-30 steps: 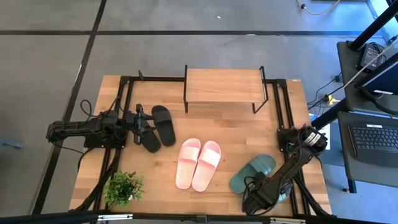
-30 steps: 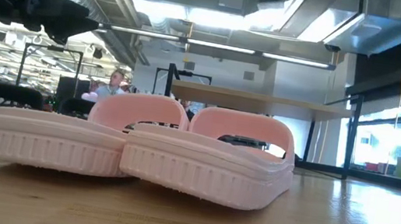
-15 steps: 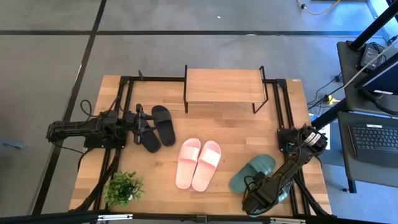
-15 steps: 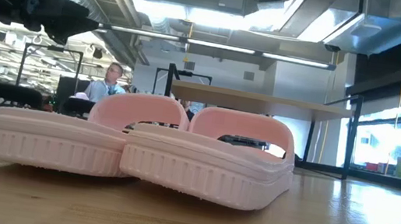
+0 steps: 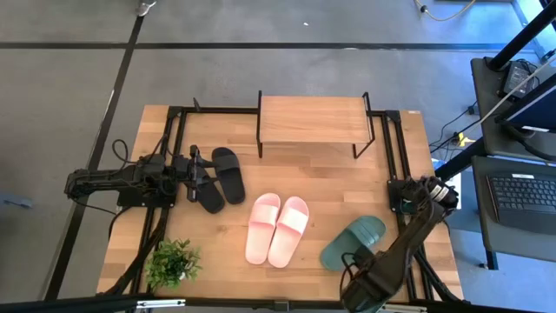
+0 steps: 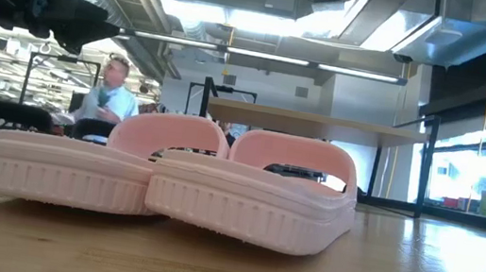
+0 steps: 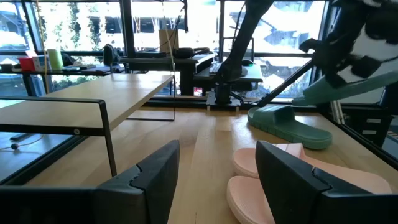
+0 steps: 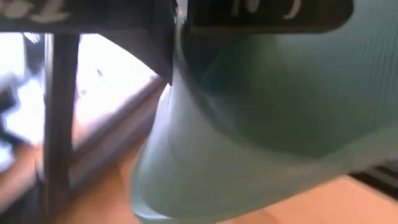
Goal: Pick and place slides into the shelf
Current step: Put the right green slide on the shelf
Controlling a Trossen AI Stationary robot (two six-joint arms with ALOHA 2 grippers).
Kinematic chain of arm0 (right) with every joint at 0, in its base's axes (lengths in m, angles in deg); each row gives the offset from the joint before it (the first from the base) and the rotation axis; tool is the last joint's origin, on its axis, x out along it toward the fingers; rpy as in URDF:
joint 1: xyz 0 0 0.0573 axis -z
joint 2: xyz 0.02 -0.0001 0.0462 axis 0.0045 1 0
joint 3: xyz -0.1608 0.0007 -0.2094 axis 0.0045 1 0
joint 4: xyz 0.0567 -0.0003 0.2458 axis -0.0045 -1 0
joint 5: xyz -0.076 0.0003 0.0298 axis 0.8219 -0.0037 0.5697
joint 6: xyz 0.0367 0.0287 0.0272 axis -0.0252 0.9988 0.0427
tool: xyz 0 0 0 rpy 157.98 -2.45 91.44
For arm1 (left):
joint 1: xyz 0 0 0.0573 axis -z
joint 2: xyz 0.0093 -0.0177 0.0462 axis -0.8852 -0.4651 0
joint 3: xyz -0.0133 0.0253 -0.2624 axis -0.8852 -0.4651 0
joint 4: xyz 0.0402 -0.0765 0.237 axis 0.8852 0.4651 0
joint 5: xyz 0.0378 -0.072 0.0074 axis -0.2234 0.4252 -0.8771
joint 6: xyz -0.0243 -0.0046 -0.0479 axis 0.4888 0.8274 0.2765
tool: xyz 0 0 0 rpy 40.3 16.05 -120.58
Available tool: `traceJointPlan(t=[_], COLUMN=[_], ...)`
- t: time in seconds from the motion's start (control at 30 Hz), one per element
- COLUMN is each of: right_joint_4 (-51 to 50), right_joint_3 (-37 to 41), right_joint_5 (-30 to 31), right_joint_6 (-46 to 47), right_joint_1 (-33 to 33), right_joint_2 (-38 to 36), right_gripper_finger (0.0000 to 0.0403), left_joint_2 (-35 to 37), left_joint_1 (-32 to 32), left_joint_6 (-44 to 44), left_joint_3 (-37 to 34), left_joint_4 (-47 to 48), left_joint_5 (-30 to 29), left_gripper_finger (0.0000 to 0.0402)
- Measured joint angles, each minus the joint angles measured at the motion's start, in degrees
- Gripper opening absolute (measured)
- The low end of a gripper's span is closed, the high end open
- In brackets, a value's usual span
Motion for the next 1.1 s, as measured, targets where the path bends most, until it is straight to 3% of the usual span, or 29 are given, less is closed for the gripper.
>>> traceJointPlan(t=[0.1,0.23,0.37,0.63,0.93,1.1], right_joint_4=[-0.3,-0.3,-0.3,-0.3,0.5,4.0], right_joint_3=[-2.9,-3.1,-3.2,-3.2,-7.9,-8.4], right_joint_5=[15.3,37.2,50.9,59.0,65.4,66.0], right_joint_6=[-7.4,-23.9,-39.7,-69.0,-87.6,-100.0], right_joint_1=[-0.3,1.5,6.8,23.0,40.6,51.5], right_joint_2=[-0.3,-0.2,-0.2,-0.9,-8.9,-12.6], right_gripper_finger=[0.0014,0.0014,0.0014,0.0013,0.0013,0.0013], left_joint_2=[0.0,0.0,0.0,0.0,0.0,0.0], left_joint_1=[0.0,0.0,0.0,0.0,0.0,0.0], left_joint_6=[0.0,0.0,0.0,0.0,-1.3,-1.4], left_joint_3=[0.0,0.0,0.0,0.0,0.0,0.0], left_joint_4=[0.0,-0.1,-0.1,-0.1,0.6,1.1], left_joint_5=[0.0,0.0,0.0,0.0,0.0,-0.4], left_gripper_finger=[0.0204,0.0204,0.0204,0.0204,0.0204,0.0204])
